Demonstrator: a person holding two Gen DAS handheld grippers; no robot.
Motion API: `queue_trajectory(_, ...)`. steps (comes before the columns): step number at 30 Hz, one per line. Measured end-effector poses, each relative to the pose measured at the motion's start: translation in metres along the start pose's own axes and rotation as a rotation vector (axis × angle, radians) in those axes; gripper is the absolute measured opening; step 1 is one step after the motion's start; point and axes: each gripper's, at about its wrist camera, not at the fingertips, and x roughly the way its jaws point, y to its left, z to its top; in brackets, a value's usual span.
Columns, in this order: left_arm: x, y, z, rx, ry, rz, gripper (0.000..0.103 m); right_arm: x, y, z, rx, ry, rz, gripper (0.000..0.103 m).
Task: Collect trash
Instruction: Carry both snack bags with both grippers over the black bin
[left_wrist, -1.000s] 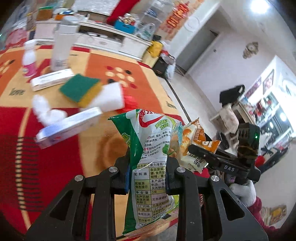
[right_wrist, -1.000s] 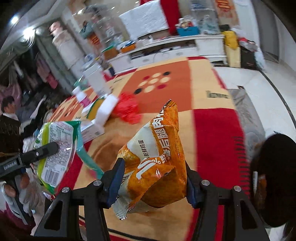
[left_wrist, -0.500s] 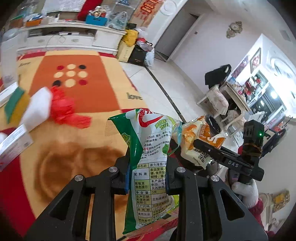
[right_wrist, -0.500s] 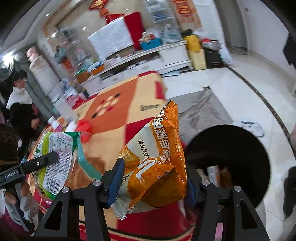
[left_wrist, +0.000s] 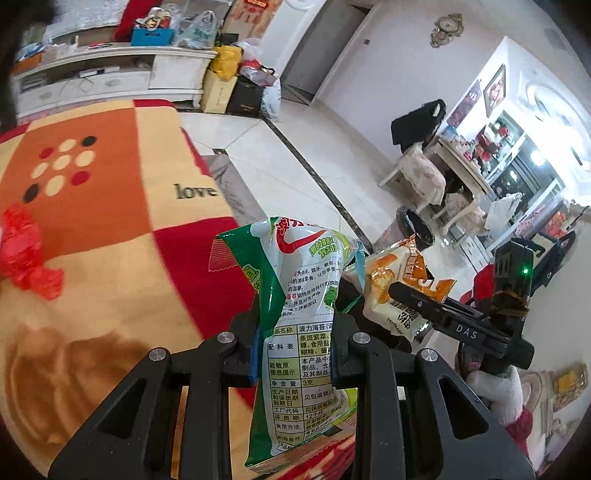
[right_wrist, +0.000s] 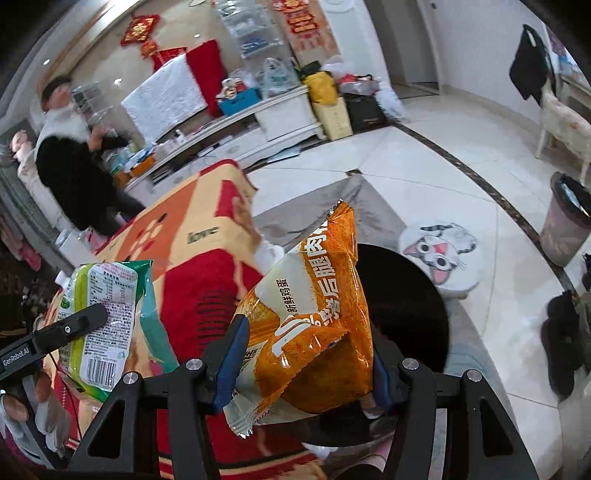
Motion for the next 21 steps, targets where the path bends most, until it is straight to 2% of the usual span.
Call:
queue_trajectory(8, 0.046, -0.021, 0.014, 0.000, 0.041, -0.035, 0.024, 0.012, -0.032, -0.001, 0.048, 0.009, -0.085, 0.057)
queue_trajectory(13, 0.075, -0.035, 0.019, 0.011, 0.064, -0.044, 0.025, 0.016, -0.053, -0.002, 0.118, 0.018, -0.085, 0.061)
queue_trajectory(14, 0.079, -0.036, 0.019, 0.007, 0.064, -0.043, 0.031, 0.016, -0.055, -0.003, 0.122, 0.022, -0.086, 0.070)
queue_trajectory(15, 0.085, -0.037, 0.018, 0.002, 0.071, -0.046, 0.042, 0.015, -0.057, -0.004, 0.126, 0.021, -0.090, 0.081)
queue_trajectory(18, 0.091, -0.035, 0.016, -0.021, 0.090, -0.063, 0.059, 0.007, -0.061, -0.007, 0.142, -0.001, -0.087, 0.083)
queue_trajectory(21, 0.090, -0.034, 0.014, -0.020, 0.096, -0.058, 0.063, 0.001, -0.059, -0.010, 0.147, -0.008, -0.082, 0.083)
